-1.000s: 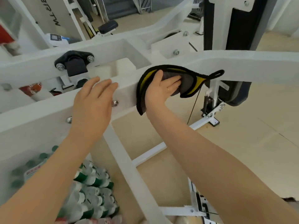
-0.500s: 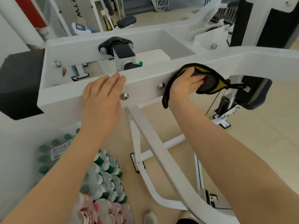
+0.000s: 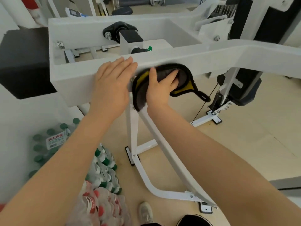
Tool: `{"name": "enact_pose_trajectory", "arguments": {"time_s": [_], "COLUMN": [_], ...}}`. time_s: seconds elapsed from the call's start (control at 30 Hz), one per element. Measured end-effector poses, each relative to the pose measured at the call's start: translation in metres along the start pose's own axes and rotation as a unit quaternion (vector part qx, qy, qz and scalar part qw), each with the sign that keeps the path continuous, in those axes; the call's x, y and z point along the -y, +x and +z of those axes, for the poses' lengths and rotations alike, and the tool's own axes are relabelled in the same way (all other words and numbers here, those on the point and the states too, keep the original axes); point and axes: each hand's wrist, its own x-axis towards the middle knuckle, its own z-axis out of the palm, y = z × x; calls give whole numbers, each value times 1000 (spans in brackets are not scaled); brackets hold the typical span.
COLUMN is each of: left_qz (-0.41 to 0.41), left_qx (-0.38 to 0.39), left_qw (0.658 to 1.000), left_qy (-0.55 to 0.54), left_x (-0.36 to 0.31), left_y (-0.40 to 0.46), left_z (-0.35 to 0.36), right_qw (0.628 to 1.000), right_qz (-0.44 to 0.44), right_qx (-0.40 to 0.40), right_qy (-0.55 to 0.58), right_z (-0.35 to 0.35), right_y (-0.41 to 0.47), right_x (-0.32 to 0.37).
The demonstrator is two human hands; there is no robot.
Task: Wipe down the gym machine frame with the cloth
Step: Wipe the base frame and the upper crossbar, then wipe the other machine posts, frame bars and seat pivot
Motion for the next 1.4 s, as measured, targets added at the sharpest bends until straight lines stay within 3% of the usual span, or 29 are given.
{"name": "enact_pose_trajectory", "arguments": {"time_s": [0.13,0.2,0.3,0.37,0.5,0.6,0.67,0.73,0.8,0.87,0.93,1.1,1.23,1.4], "left_qz": [-4,-14,-21,-24,-59,-94,-124,-158,-177,-187,-183,-159,-89,17], "left_qx": [-8,17,82,127,176,193,205,255,322,341,335,345,373,438], "left_qw": [1000,1000,996,991,982,975,967,942,907,889,882,862,857,817], "left_qy": [-14,-23,-17,-21,-37,-47,-90,-152,-207,-242,-277,-336,-345,-375], "left_x": [-9,-19,-44,-62,-101,-130,-154,-181,-206,-230,-253,-300,-334,-384], "left_y": [-20,-36,-56,-71,-106,-132,-147,-158,-163,-160,-151,-132,-117,-109], "left_z": [7,12,23,30,31,25,20,12,2,-8,-15,-5,10,24], "right_qw": [977,949,842,769,716,646,621,646,722,794,834,874,881,899], "right_qz": [-96,-101,-67,-99,-169,-291,-343,-331,-263,-179,-134,-63,-26,30], "right_qx": [80,170,327,386,394,382,397,427,457,461,449,408,377,307], "right_qy": [-171,-245,-423,-500,-551,-593,-582,-539,-448,-354,-291,-255,-284,-310], "right_z": [-55,-87,-117,-128,-156,-184,-197,-210,-228,-252,-280,-344,-399,-475], "right_y": [10,14,3,-11,-24,-38,-53,-67,-78,-83,-85,-86,-95,-113], "right_x": [-27,-37,-67,-94,-119,-118,-116,-112,-103,-91,-81,-66,-56,-47]}}
